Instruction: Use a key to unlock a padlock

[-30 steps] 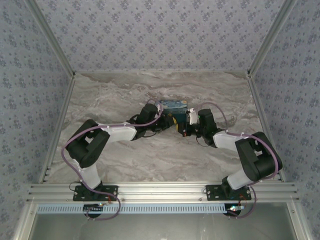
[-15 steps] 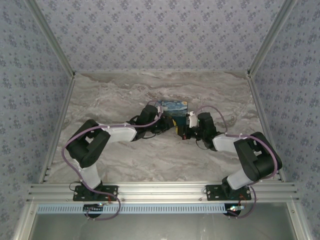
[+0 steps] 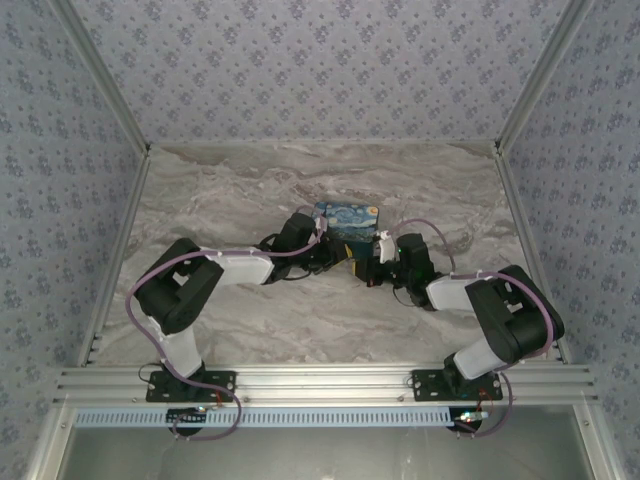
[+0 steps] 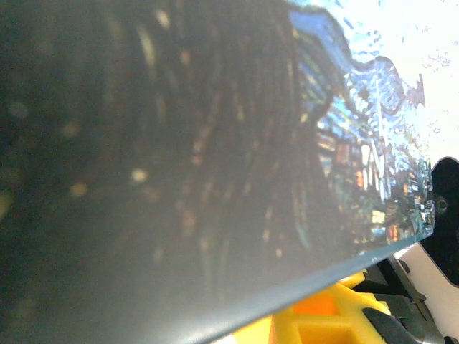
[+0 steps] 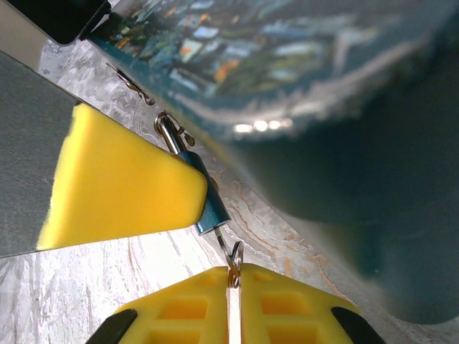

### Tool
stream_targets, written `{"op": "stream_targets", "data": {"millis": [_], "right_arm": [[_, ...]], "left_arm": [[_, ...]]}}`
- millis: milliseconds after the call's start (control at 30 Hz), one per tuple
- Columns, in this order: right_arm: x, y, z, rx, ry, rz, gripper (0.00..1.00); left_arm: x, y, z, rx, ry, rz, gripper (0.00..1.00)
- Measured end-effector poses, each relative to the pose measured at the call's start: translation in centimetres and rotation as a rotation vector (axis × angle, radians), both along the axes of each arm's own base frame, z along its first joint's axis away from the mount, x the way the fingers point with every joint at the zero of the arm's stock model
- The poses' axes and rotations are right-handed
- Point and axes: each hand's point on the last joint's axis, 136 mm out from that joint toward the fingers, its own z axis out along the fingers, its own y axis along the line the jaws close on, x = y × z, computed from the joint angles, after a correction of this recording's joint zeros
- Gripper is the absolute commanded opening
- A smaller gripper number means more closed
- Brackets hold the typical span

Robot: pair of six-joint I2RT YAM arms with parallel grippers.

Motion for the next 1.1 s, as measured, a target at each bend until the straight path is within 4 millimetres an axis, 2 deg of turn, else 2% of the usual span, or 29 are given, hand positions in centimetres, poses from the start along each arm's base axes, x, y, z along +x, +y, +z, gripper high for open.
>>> {"op": "stream_targets", "data": {"millis": [367,600,933,1100], "right_arm": [[0.4,0.2,0.5,0.002,-0.007,0.001,0.12],[0.5,0.3,0.5,0.0,0.003,0.0,0.0],[0.5,0.5,0.4,-0.003,0.01,-0.007,0.0],[-0.1,0.7,-0.6,-0.027,0.036,-0.038,0.0]], "left_arm": [[0.1,-0.1,0.2,-0.005,-0.006,0.0,0.17],[0.3,0.0,0.1,-0.004,-0.008,0.006,0.17],[0.4,0.2,0.1,-0.003,-0.006,0.009,0.21],[0.1,0.2,-1.0,0.013,0.02,0.0,0.21]]}}
